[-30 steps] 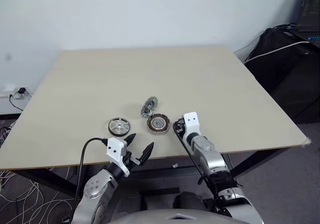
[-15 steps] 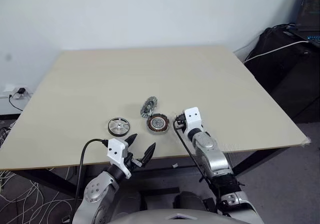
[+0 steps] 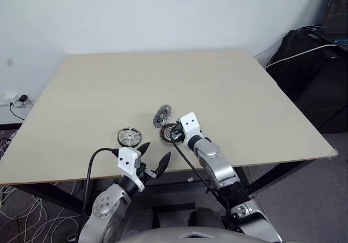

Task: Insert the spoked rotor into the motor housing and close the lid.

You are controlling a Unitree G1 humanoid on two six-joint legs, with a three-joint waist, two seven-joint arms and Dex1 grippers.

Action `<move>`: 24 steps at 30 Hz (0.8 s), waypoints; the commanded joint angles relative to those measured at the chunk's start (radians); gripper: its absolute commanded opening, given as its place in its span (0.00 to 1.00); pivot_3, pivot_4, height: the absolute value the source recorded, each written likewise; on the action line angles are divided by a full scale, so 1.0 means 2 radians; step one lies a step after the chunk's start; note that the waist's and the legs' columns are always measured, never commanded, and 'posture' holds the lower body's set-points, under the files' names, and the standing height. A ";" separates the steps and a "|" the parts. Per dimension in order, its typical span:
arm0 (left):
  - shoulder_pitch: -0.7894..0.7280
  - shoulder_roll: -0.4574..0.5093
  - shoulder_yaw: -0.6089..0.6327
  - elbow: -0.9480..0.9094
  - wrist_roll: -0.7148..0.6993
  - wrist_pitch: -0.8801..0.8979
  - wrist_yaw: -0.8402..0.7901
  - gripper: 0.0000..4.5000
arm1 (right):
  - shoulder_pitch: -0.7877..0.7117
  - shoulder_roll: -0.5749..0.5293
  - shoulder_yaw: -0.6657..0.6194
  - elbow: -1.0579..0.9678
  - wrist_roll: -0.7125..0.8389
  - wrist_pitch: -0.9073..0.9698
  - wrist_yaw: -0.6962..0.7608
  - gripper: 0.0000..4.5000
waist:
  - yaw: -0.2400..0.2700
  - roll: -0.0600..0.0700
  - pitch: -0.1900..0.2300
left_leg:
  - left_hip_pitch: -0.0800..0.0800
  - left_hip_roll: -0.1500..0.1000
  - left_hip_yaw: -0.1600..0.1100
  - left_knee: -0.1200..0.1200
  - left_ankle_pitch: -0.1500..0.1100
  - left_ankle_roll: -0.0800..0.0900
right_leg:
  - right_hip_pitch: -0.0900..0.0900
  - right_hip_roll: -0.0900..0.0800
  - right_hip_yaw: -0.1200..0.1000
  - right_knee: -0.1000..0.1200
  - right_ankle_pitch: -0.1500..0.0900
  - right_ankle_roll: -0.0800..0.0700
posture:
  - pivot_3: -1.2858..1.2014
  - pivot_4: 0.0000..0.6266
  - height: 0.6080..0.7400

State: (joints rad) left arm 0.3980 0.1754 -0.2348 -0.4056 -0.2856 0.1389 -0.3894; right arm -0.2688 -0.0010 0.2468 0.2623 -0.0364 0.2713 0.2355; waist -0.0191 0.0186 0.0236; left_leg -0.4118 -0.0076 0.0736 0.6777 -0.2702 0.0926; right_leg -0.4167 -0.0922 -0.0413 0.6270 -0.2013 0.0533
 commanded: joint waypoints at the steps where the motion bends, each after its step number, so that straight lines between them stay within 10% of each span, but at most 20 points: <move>1: -0.006 -0.004 -0.004 -0.026 0.001 -0.002 0.005 1.00 | -0.012 0.006 0.005 -0.001 -0.002 -0.006 0.007 0.15 | 0.000 0.000 0.000 | 0.000 0.000 0.000 0.000 0.000 0.000 | 0.000 0.000 0.000 0.000 0.000 0.000 | 0.52 0.00 1.00; 24: -0.020 -0.006 0.014 0.026 -0.002 -0.029 -0.015 1.00 | -0.038 0.019 -0.002 0.069 -0.005 -0.023 0.003 0.15 | -0.001 0.000 0.000 | 0.000 0.000 0.000 0.000 0.000 0.000 | 0.000 0.000 0.000 0.000 0.000 0.000 | 0.52 0.00 1.00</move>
State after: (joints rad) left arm 0.3741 0.1672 -0.2091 -0.3481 -0.2865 0.1108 -0.4119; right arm -0.3214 0.0333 0.2567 0.4141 -0.0492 0.2483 0.2419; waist -0.0220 0.0188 0.0238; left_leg -0.4118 -0.0075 0.0736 0.6776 -0.2699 0.0918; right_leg -0.4170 -0.0920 -0.0413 0.6274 -0.2012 0.0532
